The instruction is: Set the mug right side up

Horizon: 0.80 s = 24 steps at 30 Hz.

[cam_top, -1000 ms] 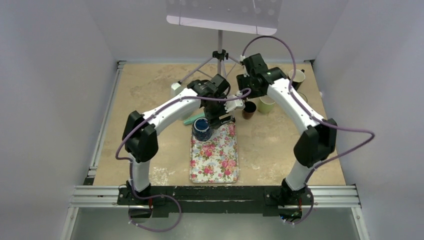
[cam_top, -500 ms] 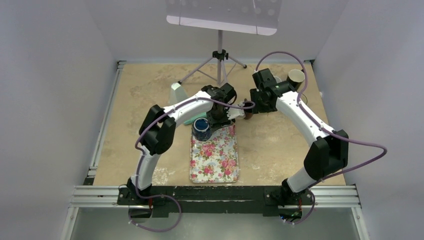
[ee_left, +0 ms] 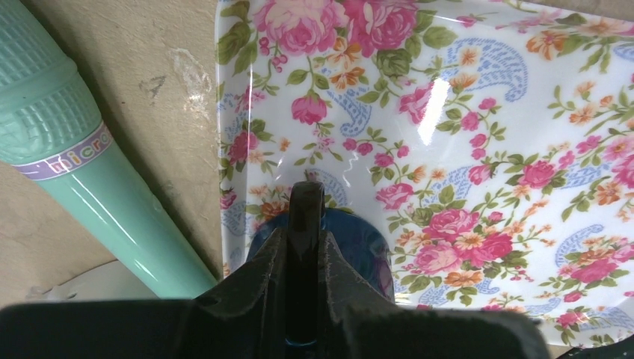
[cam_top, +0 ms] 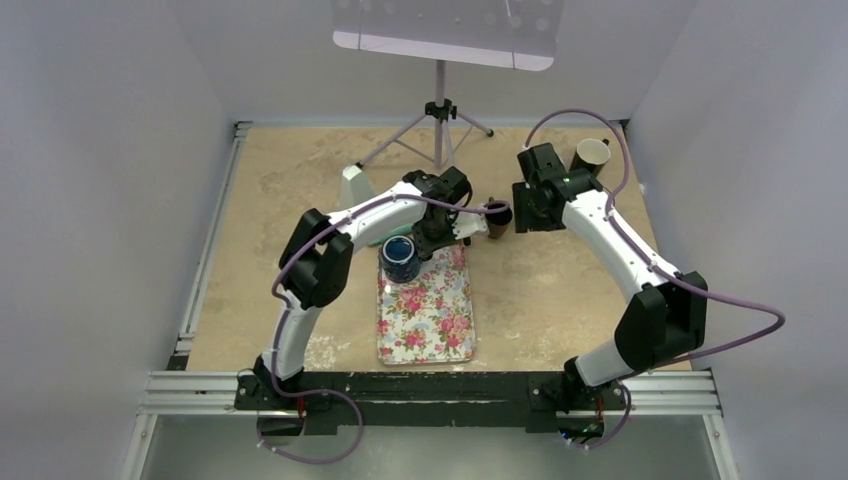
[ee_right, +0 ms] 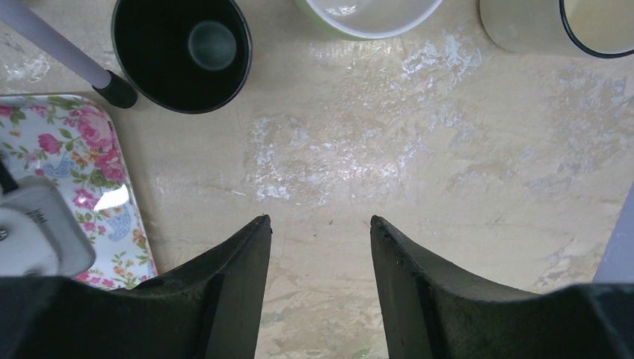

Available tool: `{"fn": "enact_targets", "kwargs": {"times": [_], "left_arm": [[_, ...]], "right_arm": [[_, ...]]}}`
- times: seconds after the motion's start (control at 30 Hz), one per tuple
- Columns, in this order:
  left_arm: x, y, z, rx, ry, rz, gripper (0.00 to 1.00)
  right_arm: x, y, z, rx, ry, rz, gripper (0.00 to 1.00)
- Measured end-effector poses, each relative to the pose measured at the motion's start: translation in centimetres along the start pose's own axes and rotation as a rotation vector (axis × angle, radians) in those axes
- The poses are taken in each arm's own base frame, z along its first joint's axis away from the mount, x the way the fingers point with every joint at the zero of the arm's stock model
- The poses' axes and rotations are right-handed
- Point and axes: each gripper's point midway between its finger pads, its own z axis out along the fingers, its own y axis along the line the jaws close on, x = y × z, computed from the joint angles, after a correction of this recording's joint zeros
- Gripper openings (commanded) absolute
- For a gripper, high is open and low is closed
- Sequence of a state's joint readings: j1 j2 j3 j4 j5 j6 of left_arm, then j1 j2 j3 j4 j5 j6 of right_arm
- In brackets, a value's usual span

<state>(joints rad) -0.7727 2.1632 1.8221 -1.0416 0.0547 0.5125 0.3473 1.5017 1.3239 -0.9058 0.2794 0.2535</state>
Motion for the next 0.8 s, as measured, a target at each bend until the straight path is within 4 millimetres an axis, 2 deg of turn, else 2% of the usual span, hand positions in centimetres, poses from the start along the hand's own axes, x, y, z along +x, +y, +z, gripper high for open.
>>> {"fn": "enact_targets", "kwargs": {"times": [0.1, 0.2, 0.3, 0.4, 0.47, 0.57, 0.67, 0.73, 0.8], "left_arm": [[-0.6, -0.5, -0.9, 0.022, -0.04, -0.016, 0.0], [-1.6, -1.0, -2.8, 0.039, -0.11, -0.039, 0.0], [-2.9, -1.7, -6.2, 0.062, -0.221, -0.075, 0.0], [-4.3, -1.9, -10.1, 0.111, -0.352, -0.159, 0.0], [-5.0, -1.1, -12.5, 0.131, -0.434, -0.238, 0.0], [-5.8, 0.9, -15.1, 0.13, -0.53, -0.349, 0.0], [-6.4, 2.3, -16.5, 0.135, -0.597, -0.445, 0.0], [-7.2, 2.5, -17.3, 0.162, -0.637, -0.498, 0.0], [-7.9, 2.4, -17.9, 0.191, -0.666, -0.532, 0.0]], "right_arm": [[0.1, -0.5, 0.1, 0.008, 0.002, 0.012, 0.55], [0.3, -1.2, 0.0, 0.013, 0.001, 0.027, 0.55], [0.4, -1.7, -0.8, -0.011, -0.021, 0.048, 0.55], [0.4, -0.6, -2.3, -0.121, -0.082, 0.072, 0.56], [0.3, 1.0, -3.4, -0.237, -0.135, 0.084, 0.58], [0.2, 4.8, -5.6, -0.495, -0.239, 0.124, 0.6], [0.4, 8.2, -7.6, -0.743, -0.326, 0.191, 0.6], [0.6, 10.2, -9.3, -0.926, -0.381, 0.256, 0.6], [0.8, 11.4, -10.6, -1.07, -0.423, 0.311, 0.61]]}}
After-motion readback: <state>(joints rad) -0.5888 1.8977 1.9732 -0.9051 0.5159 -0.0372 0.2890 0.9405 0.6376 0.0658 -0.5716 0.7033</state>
